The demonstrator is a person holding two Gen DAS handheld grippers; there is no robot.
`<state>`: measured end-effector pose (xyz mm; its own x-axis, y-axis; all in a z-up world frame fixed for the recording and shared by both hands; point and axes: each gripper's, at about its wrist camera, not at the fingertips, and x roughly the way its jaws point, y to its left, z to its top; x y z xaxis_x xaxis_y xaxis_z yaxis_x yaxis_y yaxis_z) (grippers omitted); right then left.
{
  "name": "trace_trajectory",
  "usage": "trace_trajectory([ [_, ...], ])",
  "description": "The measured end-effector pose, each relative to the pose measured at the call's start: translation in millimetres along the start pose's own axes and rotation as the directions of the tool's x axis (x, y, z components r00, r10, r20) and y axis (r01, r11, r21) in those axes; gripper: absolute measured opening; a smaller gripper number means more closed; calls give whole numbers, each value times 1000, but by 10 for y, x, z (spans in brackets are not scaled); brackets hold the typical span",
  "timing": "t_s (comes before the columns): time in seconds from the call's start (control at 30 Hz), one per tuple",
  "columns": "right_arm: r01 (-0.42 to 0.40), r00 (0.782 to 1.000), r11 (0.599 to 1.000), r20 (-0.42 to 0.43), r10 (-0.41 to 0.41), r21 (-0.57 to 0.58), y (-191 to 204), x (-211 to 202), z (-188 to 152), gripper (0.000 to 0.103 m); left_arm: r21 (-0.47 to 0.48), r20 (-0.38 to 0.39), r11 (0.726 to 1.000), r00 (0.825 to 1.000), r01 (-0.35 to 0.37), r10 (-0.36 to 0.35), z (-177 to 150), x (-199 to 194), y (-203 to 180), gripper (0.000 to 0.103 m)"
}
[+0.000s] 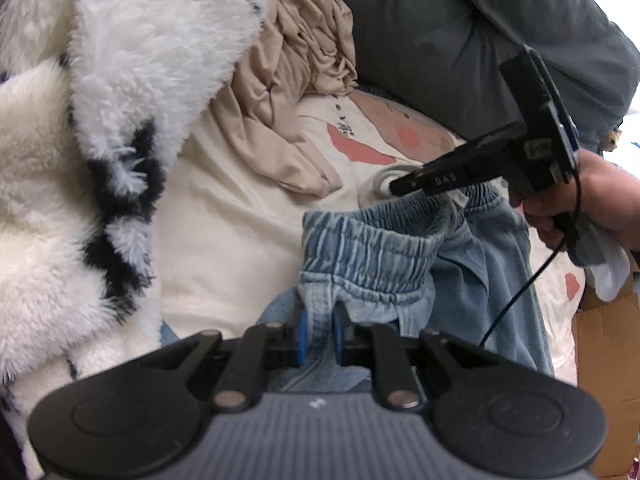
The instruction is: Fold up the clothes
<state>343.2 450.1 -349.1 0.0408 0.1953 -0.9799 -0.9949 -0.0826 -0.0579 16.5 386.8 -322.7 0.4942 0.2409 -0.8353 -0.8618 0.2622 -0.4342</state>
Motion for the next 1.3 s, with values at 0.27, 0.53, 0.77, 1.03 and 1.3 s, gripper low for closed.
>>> trace_trajectory([
  [0.27, 40, 994, 994, 93, -49, 97, -170, -195, 100, 13, 1, -4, 1000, 1000, -6, 6, 11, 17, -3, 14],
  [0.53, 51, 967, 975, 233, -103, 216, -373, -583, 184, 11, -4, -7, 1000, 1000, -9, 9, 31, 34, 18, 14],
  [0.77, 38, 944, 961, 304, -124, 273, -501, -989, 103, 1, -22, -6, 1000, 1000, -8, 8, 56, 63, 68, 14],
  [1.03, 27, 929, 948, 342, -141, 318, -502, -1422, -315, 0, -41, 0, 999, 1000, -15, 15, 74, 107, 102, 14],
  [1.3, -4, 928, 931, 347, -132, 364, -393, -1612, -829, 0, -29, -3, 999, 999, -34, 34, 96, 156, 72, 14],
])
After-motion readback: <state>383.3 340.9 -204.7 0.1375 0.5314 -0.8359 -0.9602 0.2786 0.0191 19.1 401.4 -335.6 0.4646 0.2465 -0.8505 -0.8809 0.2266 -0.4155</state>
